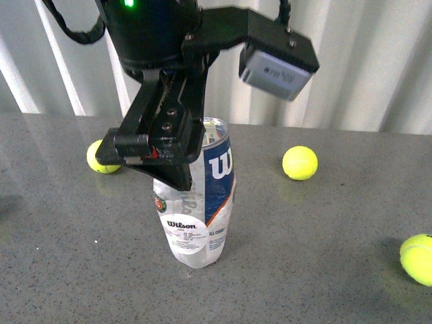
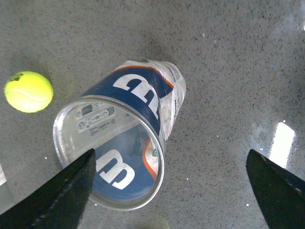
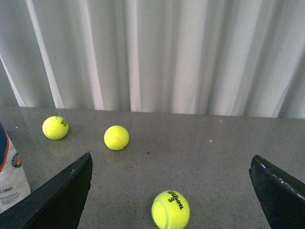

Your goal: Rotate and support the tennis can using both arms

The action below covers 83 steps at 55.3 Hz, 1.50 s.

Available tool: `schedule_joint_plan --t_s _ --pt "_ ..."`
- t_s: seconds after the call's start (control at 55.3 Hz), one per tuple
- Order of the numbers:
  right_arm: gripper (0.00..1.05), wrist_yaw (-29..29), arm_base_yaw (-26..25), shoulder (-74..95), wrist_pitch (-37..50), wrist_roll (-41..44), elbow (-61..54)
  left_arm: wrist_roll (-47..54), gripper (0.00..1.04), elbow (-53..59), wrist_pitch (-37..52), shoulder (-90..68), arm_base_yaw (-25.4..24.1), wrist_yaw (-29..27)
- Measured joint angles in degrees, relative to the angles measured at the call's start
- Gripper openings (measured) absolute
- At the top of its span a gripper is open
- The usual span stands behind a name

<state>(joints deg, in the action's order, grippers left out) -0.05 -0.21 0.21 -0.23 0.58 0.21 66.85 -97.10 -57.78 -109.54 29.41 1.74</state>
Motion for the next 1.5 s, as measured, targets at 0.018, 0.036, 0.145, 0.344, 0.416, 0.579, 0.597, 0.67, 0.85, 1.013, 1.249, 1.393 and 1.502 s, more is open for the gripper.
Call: schedule_joint_plan --t_s 0.018,0.036,0.145,0.344,0.416,0.579,0.597,0.67,0.85,1.013,1.249,1.393,1.502 --pt "0.97 0.00 0.00 0.00 0.00 0.00 0.00 -0.04 1.00 -0.15 -0.07 0.48 0.00 0.26" --pt "0.97 0.00 0.00 0.00 0.00 0.00 -0.02 -0.09 0.98 -0.44 -0.22 1.20 0.00 0.57" --pt "0.97 0.00 0.00 0.00 0.00 0.00 -0.02 -0.61 0.98 -1.68 0.92 3.61 -0.37 1.99" --pt "0.97 0.02 0.00 0.00 0.00 0.00 -0.02 -4.50 0.98 4.00 17.86 15.65 -3.02 11.56" --pt "0.97 0.00 0.00 0.00 0.00 0.00 -0.02 -9.49 0.98 9.90 27.76 22.21 -4.68 14.99" --pt "0.97 0.00 0.00 0.00 0.00 0.00 0.00 -33.46 0.98 34.56 55.71 44.92 -15.98 22.47" --pt "0.97 0.00 0.00 0.00 0.00 0.00 0.00 -35.21 0.98 36.81 57.07 46.58 -17.07 22.60" --pt "0.97 0.00 0.00 0.00 0.00 0.00 0.00 -48.89 0.87 49.51 67.12 54.21 -18.38 7.06" --pt "0.97 0.02 0.00 0.00 0.00 0.00 0.00 -64.06 0.51 68.89 76.28 62.82 -20.90 -9.92" --pt "0.97 0.00 0.00 0.00 0.00 0.00 0.00 -65.92 0.21 77.11 79.17 67.82 -22.95 -7.96" --pt "0.97 -0.02 0.00 0.00 0.00 0.00 0.00 -66.73 0.04 85.48 80.32 74.73 -28.70 -1.99" --pt "0.97 0.00 0.00 0.00 0.00 0.00 0.00 -66.77 0.04 88.54 80.30 78.23 -29.31 -1.95" --pt "0.97 0.00 0.00 0.00 0.00 0.00 0.00 -66.77 0.04 90.82 79.32 81.61 -29.31 -1.75"
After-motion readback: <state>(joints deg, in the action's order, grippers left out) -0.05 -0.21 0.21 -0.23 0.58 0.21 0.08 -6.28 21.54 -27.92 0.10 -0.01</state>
